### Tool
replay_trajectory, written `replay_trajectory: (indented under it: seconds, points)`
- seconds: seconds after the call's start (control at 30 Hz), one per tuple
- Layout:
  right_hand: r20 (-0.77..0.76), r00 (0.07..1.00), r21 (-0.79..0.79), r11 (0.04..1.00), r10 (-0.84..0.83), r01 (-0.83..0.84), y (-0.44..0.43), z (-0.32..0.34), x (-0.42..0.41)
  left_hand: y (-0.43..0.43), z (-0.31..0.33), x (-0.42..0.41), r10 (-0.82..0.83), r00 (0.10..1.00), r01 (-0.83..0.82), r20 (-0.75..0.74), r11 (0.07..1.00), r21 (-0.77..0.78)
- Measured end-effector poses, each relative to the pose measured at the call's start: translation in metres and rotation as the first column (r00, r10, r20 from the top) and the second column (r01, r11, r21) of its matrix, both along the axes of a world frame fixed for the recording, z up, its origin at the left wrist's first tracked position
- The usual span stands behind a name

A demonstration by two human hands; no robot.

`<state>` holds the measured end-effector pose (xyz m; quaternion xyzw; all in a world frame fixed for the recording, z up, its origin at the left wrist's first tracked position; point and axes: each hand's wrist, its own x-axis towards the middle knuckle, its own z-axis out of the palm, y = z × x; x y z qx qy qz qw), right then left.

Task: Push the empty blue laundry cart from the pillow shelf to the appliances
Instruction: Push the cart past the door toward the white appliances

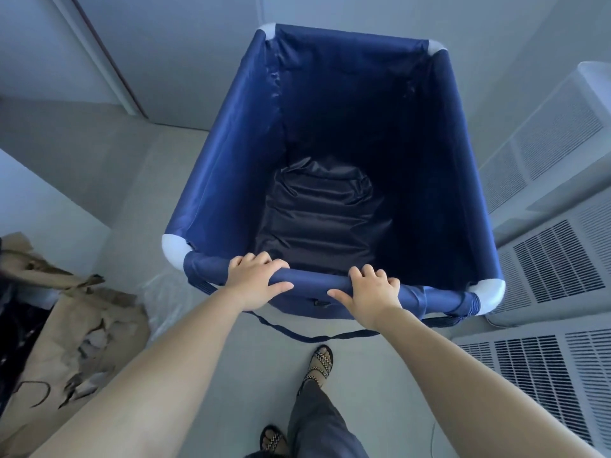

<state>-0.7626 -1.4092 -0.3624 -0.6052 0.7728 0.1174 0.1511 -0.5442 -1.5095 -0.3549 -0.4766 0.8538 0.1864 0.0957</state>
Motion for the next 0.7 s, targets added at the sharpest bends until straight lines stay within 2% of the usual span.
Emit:
replay_trajectory:
  seconds: [0.3, 0.47, 0.7]
  points:
    - [0.034, 0.998, 0.037, 0.998, -0.058, 0.057, -0.073, 0.002, -0.026, -0.085, 0.012, -0.037, -0.051, 0.99, 0.033, 0.131, 0.99, 0.14]
    - [0.037, 0.996, 0.036, 0.996, -0.077, 0.076, -0.106, 0.003, -0.038, -0.121, 0.011, -0.053, -0.057, 0.992, 0.046, 0.11, 0.993, 0.106]
    - [0.013, 0.993, 0.037, 0.993, -0.114, 0.113, -0.144, 0.003, -0.052, -0.17, 0.007, -0.07, -0.085, 0.994, 0.076, 0.064, 0.988, 0.136]
